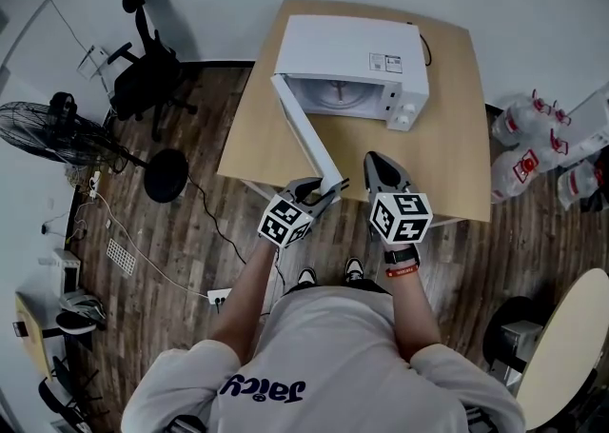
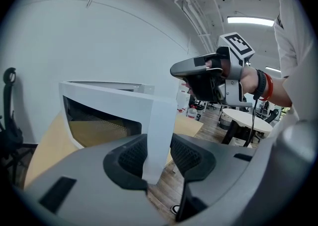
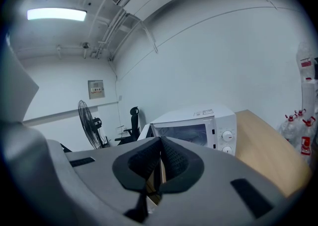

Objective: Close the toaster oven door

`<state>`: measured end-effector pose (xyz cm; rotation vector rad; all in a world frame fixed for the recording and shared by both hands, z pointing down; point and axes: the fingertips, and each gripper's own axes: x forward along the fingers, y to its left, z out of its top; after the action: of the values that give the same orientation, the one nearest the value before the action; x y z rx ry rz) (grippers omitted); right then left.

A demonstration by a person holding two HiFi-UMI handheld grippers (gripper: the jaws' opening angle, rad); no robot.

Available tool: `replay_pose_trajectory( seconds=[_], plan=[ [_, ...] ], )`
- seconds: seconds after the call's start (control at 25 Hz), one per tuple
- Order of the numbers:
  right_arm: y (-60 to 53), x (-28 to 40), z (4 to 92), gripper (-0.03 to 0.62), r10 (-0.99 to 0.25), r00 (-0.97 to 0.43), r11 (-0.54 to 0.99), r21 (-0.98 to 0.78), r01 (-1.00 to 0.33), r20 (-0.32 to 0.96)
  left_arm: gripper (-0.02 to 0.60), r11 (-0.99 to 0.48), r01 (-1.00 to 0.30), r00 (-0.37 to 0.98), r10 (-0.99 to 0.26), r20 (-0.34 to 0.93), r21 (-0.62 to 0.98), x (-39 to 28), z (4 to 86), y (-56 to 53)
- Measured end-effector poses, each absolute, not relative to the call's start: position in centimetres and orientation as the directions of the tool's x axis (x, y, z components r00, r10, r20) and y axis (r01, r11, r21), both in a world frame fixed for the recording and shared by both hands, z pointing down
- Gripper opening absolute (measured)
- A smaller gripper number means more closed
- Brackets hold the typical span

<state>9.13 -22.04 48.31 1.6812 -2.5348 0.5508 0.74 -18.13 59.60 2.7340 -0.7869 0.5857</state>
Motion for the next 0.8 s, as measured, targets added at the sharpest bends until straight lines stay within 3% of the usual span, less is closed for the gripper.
replay_pose_trajectory(
  seconds=[0.8],
  plan=[
    [-21.1, 11.8, 47.7, 0.015, -0.909, -0.354, 0.296, -0.258, -0.920, 0.221, 0.158, -0.802, -0.586, 0.753, -0.486, 0.443, 0.116, 3.2, 59.7, -19.0]
  ],
)
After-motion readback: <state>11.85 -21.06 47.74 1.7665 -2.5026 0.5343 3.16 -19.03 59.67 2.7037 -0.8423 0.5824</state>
